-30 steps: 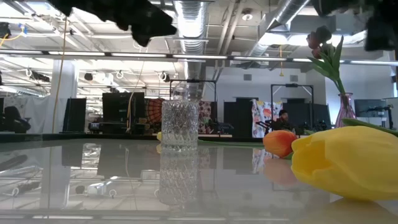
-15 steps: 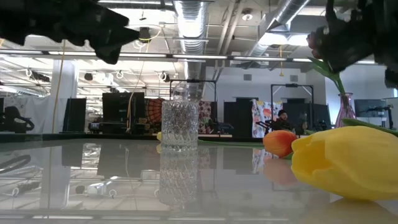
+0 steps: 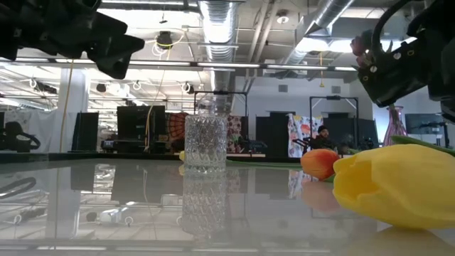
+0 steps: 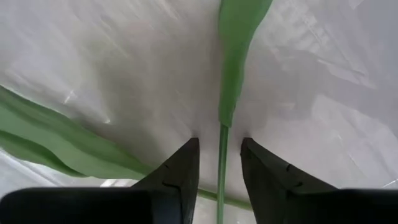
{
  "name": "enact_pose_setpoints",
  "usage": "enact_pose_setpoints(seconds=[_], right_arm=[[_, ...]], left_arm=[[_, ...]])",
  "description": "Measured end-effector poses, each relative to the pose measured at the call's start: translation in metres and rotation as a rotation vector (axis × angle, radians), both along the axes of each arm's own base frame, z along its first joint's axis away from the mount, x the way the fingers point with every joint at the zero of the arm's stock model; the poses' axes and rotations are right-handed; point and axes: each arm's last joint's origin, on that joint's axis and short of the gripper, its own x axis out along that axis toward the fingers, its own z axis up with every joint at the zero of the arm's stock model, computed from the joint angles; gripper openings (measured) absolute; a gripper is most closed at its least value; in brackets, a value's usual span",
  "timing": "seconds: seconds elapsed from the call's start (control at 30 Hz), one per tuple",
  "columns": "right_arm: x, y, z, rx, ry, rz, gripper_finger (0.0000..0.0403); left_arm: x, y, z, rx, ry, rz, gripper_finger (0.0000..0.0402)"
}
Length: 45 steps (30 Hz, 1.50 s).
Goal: Sort flowers into vase by color
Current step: Put the right orange flower into the transparent vase
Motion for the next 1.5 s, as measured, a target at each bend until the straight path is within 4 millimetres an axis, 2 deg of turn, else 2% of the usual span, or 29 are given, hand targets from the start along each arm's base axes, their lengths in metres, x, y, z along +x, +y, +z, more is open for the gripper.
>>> enact_pose_setpoints(seconds=[0.13, 0.3, 0.47, 0.6, 0.77, 0.9, 0.97, 1.07, 1.17, 1.3, 1.4, 1.5], right_arm=[[0.0, 0.002, 0.0, 0.006, -0.009, 0.003, 0.0118], [0.001, 0.002, 0.002, 0.013, -0.02, -0.022, 0.0063], [0.006, 0.002, 0.02, -0.009, -0.082, -0.031, 0.0016], [0.011, 0.001, 0.069, -0.021, -0.263, -0.027, 0.0019], [0.001, 0.007, 0.134, -0.116, -0.58, 0.04, 0.0022], [-0.017, 0.018, 0.182, -0.327, -0.917, 0.164, 0.002], [-0.022, 0.025, 0.197, -0.475, -1.062, 0.22, 0.0021], [-0.023, 0.032, 0.215, -0.662, -1.186, 0.285, 0.0022], [-0.012, 0.033, 0.227, -0.792, -1.251, 0.303, 0.0021], [0.022, 0.022, 0.232, -0.94, -1.292, 0.334, 0.0021], [0.054, 0.002, 0.23, -0.983, -1.34, 0.404, 0.0021], [0.086, -0.03, 0.219, -0.933, -1.382, 0.439, 0.002]], left_arm=[[-0.001, -0.002, -0.002, -0.008, 0.025, -0.009, 0.0147], [-0.002, -0.005, -0.003, -0.026, 0.031, -0.022, 0.0147], [-0.003, -0.006, -0.003, -0.031, 0.041, -0.03, 0.0147], [-0.003, -0.007, -0.004, -0.033, 0.044, -0.033, 0.0147], [-0.003, -0.007, -0.005, -0.036, 0.057, -0.031, 0.0147], [-0.003, -0.007, -0.005, -0.014, 0.055, -0.024, 0.0147], [-0.003, -0.006, -0.004, 0.001, 0.045, 0.0, 0.0147], [-0.002, -0.005, -0.003, 0.029, 0.027, 0.037, 0.0147], [-0.002, -0.004, -0.002, 0.064, 0.011, 0.065, 0.0147], [-0.001, -0.002, 0.001, 0.116, -0.027, 0.103, 0.0147], [0.0, 0.002, 0.001, 0.127, -0.031, 0.125, 0.0147], [0.001, 0.006, 0.001, 0.112, -0.023, 0.149, 0.0147]])
